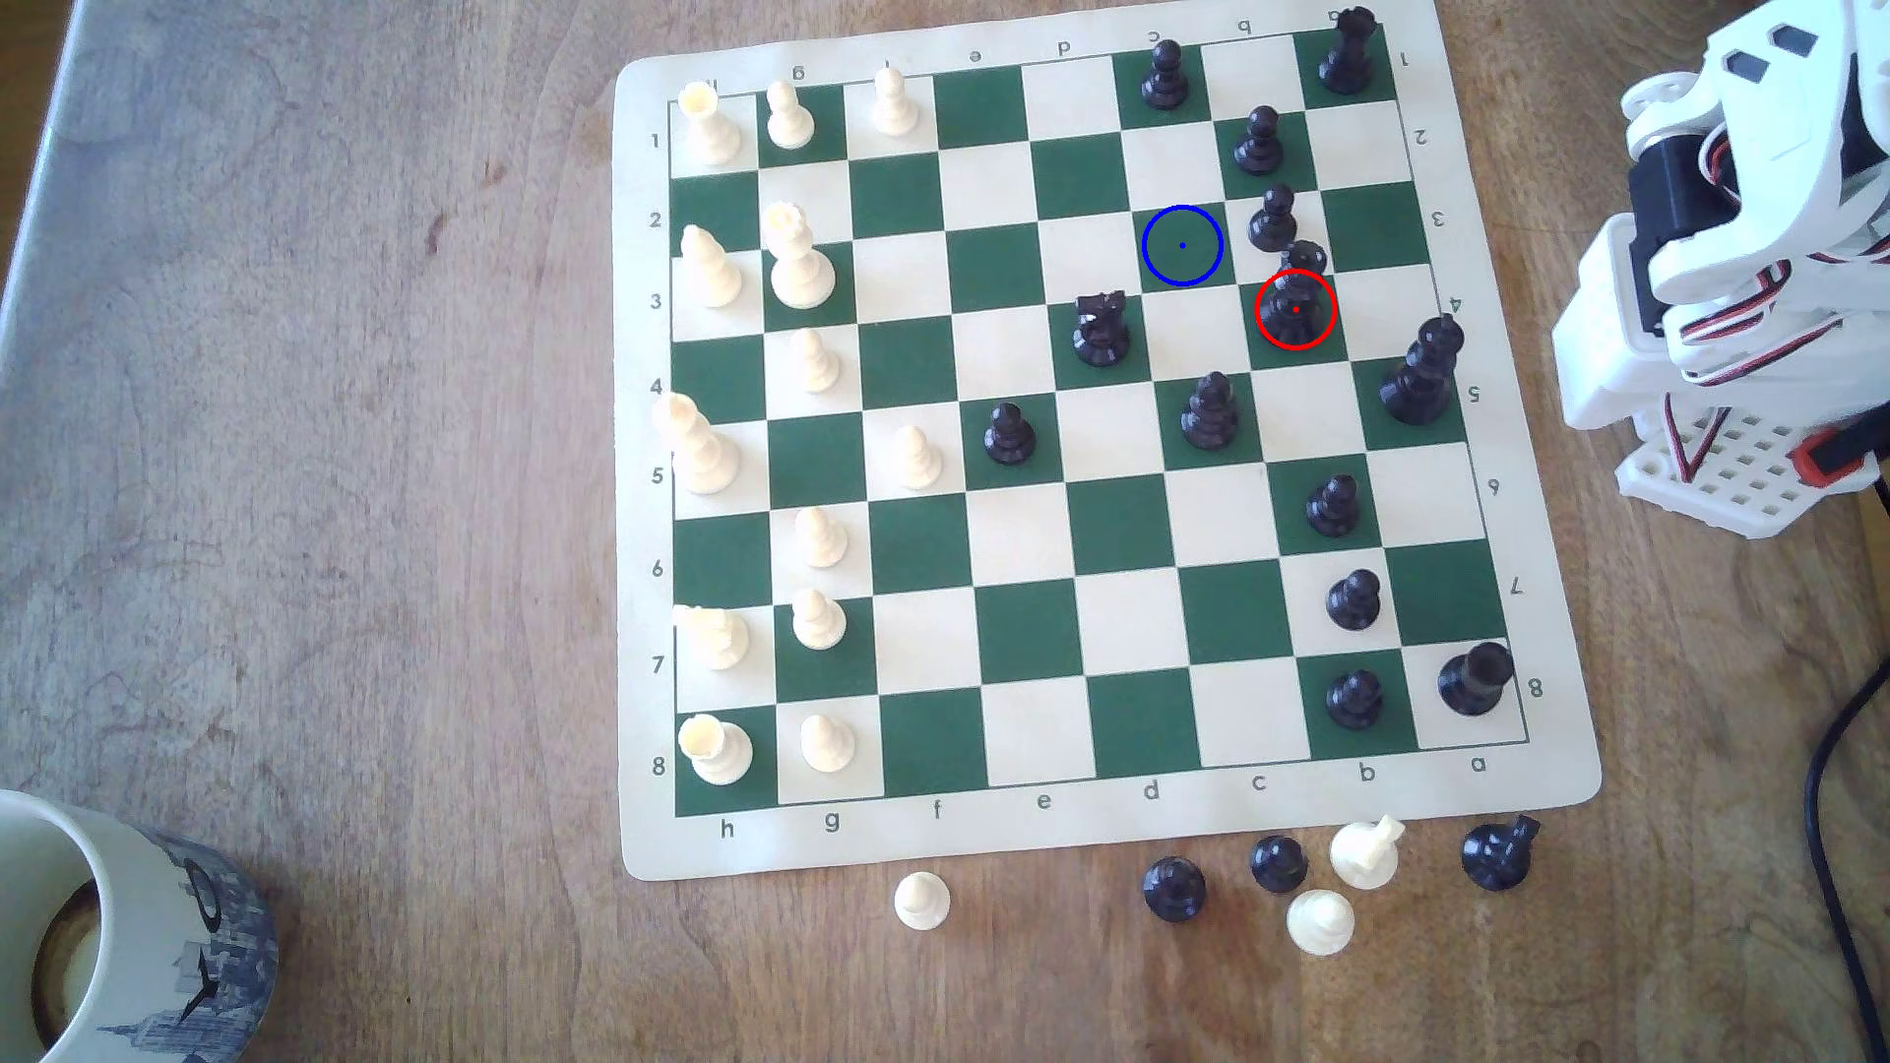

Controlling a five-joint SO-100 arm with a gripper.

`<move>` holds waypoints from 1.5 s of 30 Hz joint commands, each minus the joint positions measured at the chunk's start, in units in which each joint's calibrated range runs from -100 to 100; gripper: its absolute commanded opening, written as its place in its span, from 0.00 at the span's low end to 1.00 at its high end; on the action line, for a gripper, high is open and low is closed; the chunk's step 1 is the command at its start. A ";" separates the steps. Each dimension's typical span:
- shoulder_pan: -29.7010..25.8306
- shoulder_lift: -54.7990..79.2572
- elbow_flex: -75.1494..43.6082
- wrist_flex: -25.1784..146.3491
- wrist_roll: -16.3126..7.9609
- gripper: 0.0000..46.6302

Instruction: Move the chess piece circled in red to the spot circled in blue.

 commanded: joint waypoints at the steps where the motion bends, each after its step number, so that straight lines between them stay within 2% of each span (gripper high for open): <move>1: 0.77 -0.28 1.26 -0.12 0.24 0.00; 7: 6.01 -0.28 1.26 16.67 0.24 0.00; 11: 6.79 -0.28 1.08 34.36 0.24 0.00; 16: 11.56 -0.20 -2.54 64.17 -0.05 0.00; 20: 12.34 -0.20 -4.72 78.91 -0.15 0.00; 24: 12.58 -0.20 -11.70 100.12 -0.20 0.00; 25: 12.03 -0.20 -17.05 112.65 -0.20 0.01; 27: 12.81 -0.20 -22.04 123.14 -0.20 0.02; 30: 13.52 5.32 -31.37 137.96 -3.96 0.00; 37: 13.36 17.29 -47.42 159.75 -4.40 0.00; 41: 11.80 26.46 -58.39 173.42 -9.47 0.02; 42: 11.80 27.31 -59.48 175.22 -10.40 0.04; 43: 12.27 27.39 -59.30 177.76 -11.97 0.15; 45: 12.73 28.41 -59.12 180.55 -12.80 0.21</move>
